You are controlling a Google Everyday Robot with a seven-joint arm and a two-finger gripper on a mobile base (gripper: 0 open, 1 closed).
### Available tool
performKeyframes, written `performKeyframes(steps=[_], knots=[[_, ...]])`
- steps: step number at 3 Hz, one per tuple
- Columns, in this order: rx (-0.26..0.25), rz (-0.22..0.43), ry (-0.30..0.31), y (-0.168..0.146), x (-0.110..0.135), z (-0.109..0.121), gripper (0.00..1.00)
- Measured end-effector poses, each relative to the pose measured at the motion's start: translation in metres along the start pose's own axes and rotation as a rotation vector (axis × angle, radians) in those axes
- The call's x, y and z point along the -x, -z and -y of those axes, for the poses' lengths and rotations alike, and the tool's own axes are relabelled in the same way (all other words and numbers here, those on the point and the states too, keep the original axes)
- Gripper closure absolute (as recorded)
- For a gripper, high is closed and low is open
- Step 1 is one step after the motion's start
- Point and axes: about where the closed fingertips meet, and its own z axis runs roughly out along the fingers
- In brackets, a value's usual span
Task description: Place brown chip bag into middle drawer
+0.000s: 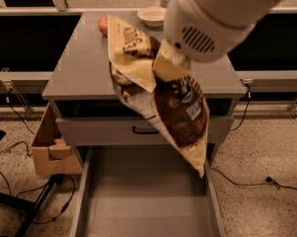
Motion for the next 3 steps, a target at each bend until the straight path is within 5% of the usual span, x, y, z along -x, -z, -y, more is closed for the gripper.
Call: performKeyframes(steps=[2, 3], knots=[[0.095, 0.092, -0.227, -0.064, -0.091, -0.038, 1.0], [0.218, 0.121, -0.302, -0.149, -0.146, -0.086, 1.0]])
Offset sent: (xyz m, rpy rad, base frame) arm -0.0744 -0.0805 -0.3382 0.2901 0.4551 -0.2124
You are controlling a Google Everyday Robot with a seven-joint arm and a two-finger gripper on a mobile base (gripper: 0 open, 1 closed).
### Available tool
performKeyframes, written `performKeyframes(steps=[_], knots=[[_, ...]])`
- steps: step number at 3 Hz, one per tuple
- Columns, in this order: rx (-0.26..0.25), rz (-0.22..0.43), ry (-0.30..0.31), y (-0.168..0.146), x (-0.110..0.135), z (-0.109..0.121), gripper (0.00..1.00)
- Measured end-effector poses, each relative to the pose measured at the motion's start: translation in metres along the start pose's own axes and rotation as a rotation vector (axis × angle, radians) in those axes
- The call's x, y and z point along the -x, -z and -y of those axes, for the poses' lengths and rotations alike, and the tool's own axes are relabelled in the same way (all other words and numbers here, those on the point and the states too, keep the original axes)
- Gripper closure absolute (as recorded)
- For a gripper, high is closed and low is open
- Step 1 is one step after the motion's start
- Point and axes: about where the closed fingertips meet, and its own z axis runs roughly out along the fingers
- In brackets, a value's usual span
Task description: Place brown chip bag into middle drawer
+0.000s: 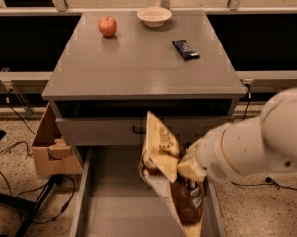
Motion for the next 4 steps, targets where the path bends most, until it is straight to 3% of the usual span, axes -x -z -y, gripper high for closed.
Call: performKeyframes(steps=[1, 2, 3, 4], knots=[[0.11, -0.055, -0.041, -0.062, -0.053, -0.012, 1.0], [0.178, -0.104, -0.068, -0.1, -0.087, -0.018, 1.0], [0.223, -0.155, -0.078, -0.124, -0.106, -0.007, 1.0], [0.228, -0.207, -0.105, -0.134, -0.122, 0.013, 1.0]])
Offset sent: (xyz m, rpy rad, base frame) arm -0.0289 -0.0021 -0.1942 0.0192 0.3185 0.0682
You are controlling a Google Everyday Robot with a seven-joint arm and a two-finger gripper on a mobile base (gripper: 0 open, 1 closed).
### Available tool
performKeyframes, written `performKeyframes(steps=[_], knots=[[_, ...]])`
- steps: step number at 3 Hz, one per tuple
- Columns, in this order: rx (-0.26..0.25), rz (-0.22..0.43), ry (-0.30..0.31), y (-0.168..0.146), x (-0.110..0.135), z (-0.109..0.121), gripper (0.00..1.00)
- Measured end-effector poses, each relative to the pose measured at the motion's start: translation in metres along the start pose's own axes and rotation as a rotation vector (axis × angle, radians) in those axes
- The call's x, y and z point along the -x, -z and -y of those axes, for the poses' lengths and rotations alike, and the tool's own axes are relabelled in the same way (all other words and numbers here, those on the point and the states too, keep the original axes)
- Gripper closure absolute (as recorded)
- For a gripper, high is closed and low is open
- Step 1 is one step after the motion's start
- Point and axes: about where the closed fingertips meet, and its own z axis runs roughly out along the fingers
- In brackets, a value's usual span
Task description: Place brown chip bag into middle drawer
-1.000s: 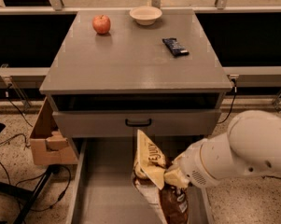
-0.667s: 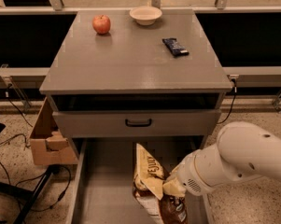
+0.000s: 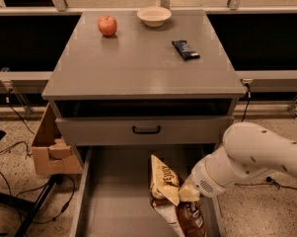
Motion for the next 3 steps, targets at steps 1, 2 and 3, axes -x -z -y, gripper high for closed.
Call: performKeyframes(steps=[1, 2, 3], knots=[[-0.002, -0.003, -0.001, 0.0003, -0.0011, 0.0011, 0.85], [-0.003, -0.002, 0.002, 0.001, -0.0005, 0.0002, 0.6], [-0.004, -0.002, 0.004, 0.0015, 0.0, -0.0004, 0.38]])
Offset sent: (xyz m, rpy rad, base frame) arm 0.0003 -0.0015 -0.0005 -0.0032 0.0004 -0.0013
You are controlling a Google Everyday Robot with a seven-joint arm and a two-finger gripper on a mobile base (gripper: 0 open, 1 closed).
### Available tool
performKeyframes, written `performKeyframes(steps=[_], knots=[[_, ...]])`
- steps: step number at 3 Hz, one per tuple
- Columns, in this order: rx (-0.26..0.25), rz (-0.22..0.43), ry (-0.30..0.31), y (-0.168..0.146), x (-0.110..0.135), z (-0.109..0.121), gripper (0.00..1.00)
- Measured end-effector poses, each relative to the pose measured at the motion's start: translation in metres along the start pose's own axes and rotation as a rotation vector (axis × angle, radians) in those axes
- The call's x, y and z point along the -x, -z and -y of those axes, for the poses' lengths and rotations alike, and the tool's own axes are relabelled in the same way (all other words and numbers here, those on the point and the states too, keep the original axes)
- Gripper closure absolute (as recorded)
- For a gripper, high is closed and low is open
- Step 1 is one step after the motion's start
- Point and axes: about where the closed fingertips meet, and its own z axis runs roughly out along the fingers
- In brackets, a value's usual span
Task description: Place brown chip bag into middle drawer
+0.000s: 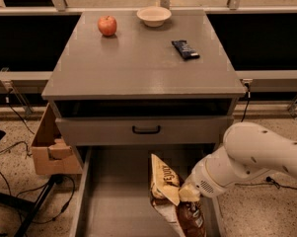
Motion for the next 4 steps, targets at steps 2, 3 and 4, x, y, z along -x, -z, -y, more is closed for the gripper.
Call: performKeyframes(steps=[2, 3, 4], knots=[[-0.002, 0.0, 0.004, 0.001, 0.001, -0.001, 0.0], [-0.002, 0.0, 0.004, 0.001, 0.001, -0.001, 0.0], [0.003, -0.021, 0.046, 0.021, 0.007, -0.01, 0.0]])
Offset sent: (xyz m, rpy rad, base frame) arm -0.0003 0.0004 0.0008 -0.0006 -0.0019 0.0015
